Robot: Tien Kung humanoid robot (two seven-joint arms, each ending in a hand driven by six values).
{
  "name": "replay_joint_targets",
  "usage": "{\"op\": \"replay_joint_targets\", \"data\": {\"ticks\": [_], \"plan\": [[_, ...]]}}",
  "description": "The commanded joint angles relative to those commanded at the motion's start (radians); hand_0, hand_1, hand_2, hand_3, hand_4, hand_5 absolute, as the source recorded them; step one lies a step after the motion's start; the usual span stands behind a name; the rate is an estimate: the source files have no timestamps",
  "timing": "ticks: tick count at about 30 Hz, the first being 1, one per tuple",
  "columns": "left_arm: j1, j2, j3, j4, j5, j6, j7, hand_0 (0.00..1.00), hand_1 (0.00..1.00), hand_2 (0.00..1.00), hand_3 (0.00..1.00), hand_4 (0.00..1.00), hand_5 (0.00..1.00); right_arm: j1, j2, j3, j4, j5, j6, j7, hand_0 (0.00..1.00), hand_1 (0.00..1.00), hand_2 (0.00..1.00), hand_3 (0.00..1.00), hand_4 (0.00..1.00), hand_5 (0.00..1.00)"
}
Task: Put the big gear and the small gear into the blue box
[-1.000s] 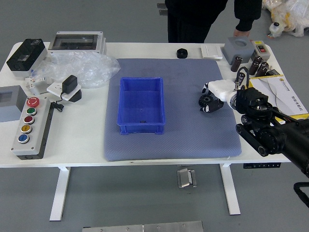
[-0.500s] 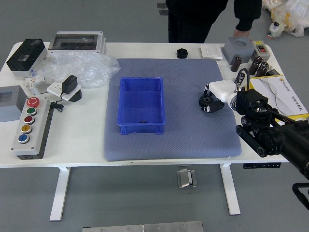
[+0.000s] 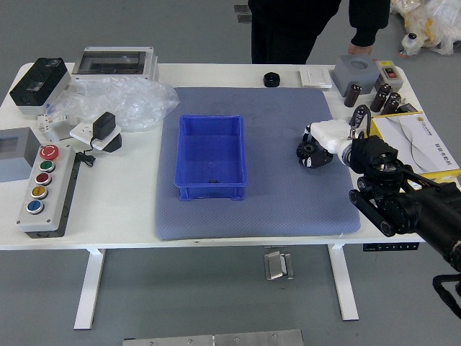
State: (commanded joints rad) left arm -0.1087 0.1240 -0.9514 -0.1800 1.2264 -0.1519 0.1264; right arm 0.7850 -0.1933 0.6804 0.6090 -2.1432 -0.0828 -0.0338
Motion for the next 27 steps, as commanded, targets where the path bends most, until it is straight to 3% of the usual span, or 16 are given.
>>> {"op": "replay_joint_targets", "data": {"ticks": [5, 6, 17, 23, 24, 27], "plan": [[0.000, 0.000, 0.000, 0.000, 0.000, 0.000, 0.000, 0.850, 0.817, 0.798, 0.821, 0.676, 0.303, -0.001, 0.001, -0.002, -0.004, -0.005, -0.015, 0.001, 0.555, 0.404, 0.491, 0.593, 0.716, 0.356], [0.000, 0.000, 0.000, 0.000, 0.000, 0.000, 0.000, 0.850, 0.817, 0.798, 0.821, 0.675, 0.302, -0.002, 0.001, -0.004, -0.005, -0.005, -0.017, 0.001, 0.563, 0.389, 0.461, 0.567, 0.719, 0.286], [0.002, 0.001, 0.003, 0.000, -0.001, 0.000, 0.000, 0.850, 0.817, 0.798, 0.821, 0.675, 0.302, -0.007, 0.005, -0.013, -0.014, 0.001, -0.014, -0.004, 0.560, 0.380, 0.446, 0.550, 0.740, 0.248], [0.002, 0.001, 0.003, 0.000, 0.000, 0.000, 0.000, 0.850, 0.817, 0.798, 0.821, 0.676, 0.303, -0.006, 0.004, -0.009, -0.015, 0.004, 0.003, -0.008, 0.556, 0.377, 0.451, 0.558, 0.746, 0.281], [0.002, 0.001, 0.003, 0.000, 0.000, 0.000, 0.000, 0.850, 0.818, 0.798, 0.821, 0.676, 0.304, -0.006, 0.004, -0.008, -0.015, 0.004, 0.005, -0.009, 0.556, 0.405, 0.503, 0.605, 0.727, 0.366], [0.002, 0.001, 0.003, 0.000, 0.001, -0.001, 0.000, 0.850, 0.818, 0.798, 0.821, 0.676, 0.304, -0.005, 0.003, -0.006, -0.015, 0.003, 0.010, -0.012, 0.556, 0.405, 0.503, 0.605, 0.727, 0.366]]}}
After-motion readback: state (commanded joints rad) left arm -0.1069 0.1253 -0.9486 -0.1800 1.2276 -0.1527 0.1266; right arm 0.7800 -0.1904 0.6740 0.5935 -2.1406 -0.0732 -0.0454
